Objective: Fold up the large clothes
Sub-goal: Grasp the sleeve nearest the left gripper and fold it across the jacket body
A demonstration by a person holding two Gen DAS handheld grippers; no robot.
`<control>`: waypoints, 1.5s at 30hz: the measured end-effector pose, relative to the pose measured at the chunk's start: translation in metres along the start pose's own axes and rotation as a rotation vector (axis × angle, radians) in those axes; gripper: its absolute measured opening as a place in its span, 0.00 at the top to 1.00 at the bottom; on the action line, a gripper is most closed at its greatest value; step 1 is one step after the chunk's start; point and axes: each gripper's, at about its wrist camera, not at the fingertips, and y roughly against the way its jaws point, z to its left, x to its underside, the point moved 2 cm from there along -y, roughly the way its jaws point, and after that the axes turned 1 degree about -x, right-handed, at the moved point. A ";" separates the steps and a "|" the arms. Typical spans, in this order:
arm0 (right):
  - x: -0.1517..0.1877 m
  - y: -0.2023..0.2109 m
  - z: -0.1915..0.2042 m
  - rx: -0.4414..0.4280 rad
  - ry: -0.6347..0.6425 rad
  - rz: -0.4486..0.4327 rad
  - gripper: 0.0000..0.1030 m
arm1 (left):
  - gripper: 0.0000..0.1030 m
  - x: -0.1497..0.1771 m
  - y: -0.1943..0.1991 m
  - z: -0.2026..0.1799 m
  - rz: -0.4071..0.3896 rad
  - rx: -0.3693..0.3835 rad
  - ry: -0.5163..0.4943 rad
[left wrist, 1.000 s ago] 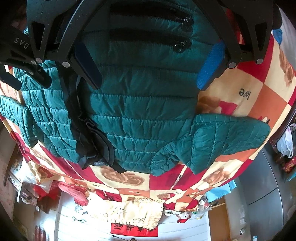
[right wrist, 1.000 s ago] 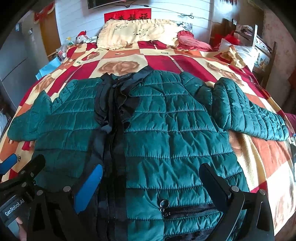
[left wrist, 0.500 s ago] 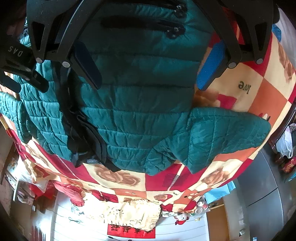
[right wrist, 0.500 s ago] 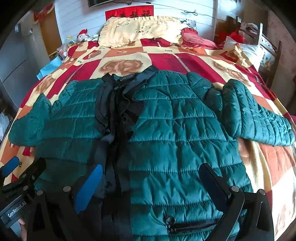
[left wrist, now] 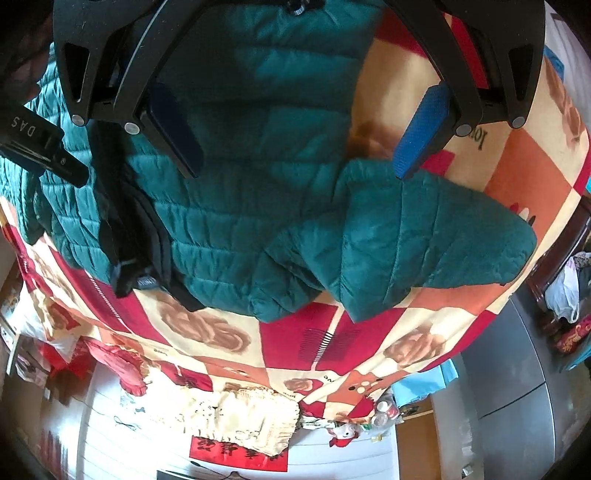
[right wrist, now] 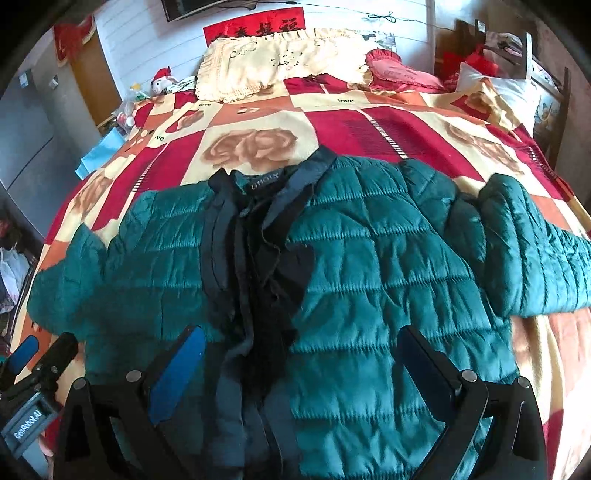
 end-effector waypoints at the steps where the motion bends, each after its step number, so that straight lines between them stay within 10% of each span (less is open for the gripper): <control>1: -0.003 -0.003 0.001 -0.001 -0.002 0.001 0.00 | 0.01 -0.003 -0.003 0.002 0.001 -0.001 0.002; 11: -0.021 -0.034 0.010 0.005 0.019 0.024 0.00 | 0.01 -0.024 -0.030 0.061 0.030 -0.001 0.112; 27: -0.018 -0.047 0.012 -0.001 0.066 0.053 0.00 | 0.01 -0.031 -0.101 0.327 0.090 -0.251 0.638; 37: -0.016 -0.042 0.020 -0.001 0.100 0.057 0.00 | 0.02 -0.033 -0.130 0.375 0.054 -0.275 0.735; 45: -0.011 -0.040 0.025 -0.004 0.120 0.061 0.00 | 0.82 -0.041 -0.127 0.381 0.001 -0.124 0.729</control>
